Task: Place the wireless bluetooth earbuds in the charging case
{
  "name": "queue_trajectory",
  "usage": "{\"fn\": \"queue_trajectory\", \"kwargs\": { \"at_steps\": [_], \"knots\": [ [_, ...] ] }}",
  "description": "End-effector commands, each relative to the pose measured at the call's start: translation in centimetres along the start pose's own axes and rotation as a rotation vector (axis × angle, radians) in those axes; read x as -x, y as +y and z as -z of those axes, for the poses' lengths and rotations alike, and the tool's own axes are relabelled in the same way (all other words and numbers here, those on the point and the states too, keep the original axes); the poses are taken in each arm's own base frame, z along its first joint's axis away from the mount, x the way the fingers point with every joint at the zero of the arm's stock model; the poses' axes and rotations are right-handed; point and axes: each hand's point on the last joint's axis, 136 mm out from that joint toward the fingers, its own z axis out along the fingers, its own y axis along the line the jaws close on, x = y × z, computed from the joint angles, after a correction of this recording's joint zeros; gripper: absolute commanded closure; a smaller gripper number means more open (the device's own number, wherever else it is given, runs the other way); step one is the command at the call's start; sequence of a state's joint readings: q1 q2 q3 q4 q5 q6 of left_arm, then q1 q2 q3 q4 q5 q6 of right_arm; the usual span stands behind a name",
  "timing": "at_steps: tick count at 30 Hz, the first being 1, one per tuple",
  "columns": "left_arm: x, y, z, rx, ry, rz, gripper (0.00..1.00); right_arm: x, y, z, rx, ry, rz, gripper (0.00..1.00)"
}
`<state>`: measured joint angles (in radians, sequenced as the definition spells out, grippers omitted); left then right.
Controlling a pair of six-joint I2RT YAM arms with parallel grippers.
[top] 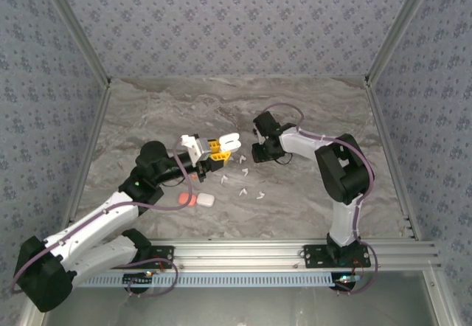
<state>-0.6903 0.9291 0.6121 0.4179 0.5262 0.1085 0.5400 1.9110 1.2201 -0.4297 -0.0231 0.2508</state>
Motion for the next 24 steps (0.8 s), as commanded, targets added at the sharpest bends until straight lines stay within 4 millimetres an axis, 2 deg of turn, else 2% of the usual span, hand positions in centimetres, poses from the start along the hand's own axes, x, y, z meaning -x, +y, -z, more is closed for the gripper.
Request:
{"fn": "queue_trajectory", "kwargs": {
  "at_steps": [1,9,13,14,18,24],
  "knots": [
    [1.8,-0.2,0.3,-0.001,-0.041,-0.040,1.00,-1.4,-1.0,-0.3,-0.060,0.047,0.000,0.63],
    [1.7,-0.1,0.1,-0.001,-0.029,-0.038,1.00,-1.8,-1.4,0.1,-0.097,0.046,0.002,0.64],
    [1.8,-0.1,0.0,-0.004,-0.027,-0.036,1.00,-1.3,-1.6,0.7,-0.110,0.026,-0.008,0.65],
    [1.7,-0.1,-0.1,-0.005,-0.024,-0.035,1.00,-2.6,-2.1,0.3,-0.122,0.055,-0.008,0.65],
    [1.7,0.0,-0.2,-0.008,-0.020,-0.033,1.00,-2.8,-2.2,0.6,-0.126,0.054,-0.009,0.65],
    [1.7,0.0,-0.3,-0.011,-0.019,-0.029,1.00,-2.8,-2.0,0.7,-0.117,0.048,-0.004,0.71]
  ]
}}
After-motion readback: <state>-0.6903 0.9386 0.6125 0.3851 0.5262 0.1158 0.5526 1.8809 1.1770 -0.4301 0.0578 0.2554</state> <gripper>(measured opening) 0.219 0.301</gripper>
